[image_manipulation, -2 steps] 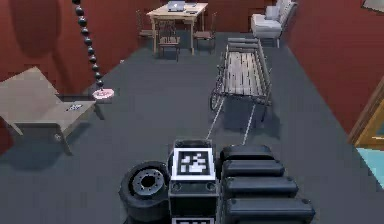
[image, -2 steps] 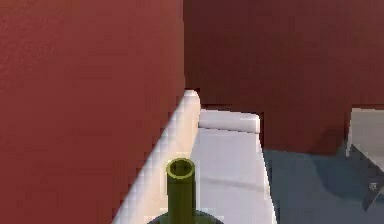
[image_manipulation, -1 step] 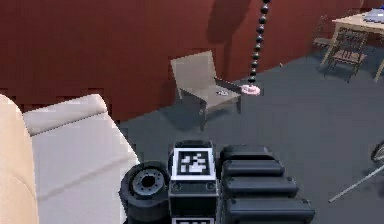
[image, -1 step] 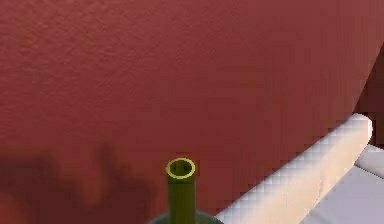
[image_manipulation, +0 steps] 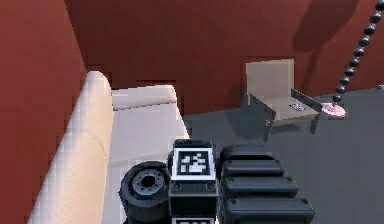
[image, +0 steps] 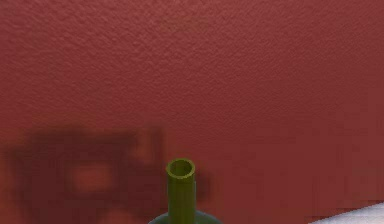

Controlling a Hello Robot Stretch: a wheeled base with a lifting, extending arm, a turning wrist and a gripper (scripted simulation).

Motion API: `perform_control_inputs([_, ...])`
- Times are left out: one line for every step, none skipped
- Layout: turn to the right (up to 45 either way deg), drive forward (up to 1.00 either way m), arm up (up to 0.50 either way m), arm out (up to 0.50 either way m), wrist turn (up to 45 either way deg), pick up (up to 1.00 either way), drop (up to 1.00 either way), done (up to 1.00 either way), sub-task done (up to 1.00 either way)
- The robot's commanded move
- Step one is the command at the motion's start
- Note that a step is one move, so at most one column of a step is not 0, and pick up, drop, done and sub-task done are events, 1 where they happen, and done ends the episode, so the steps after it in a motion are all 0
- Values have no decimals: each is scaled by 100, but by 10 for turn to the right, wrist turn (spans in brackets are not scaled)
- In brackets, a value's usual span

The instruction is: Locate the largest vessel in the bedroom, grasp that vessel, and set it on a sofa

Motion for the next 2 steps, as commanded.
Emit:
perform_control_inputs([0, 0, 0, 48, 0, 0, 0, 0, 0])
perform_control_inputs([0, 0, 0, 0, 450, 0, 0, 0, 0])
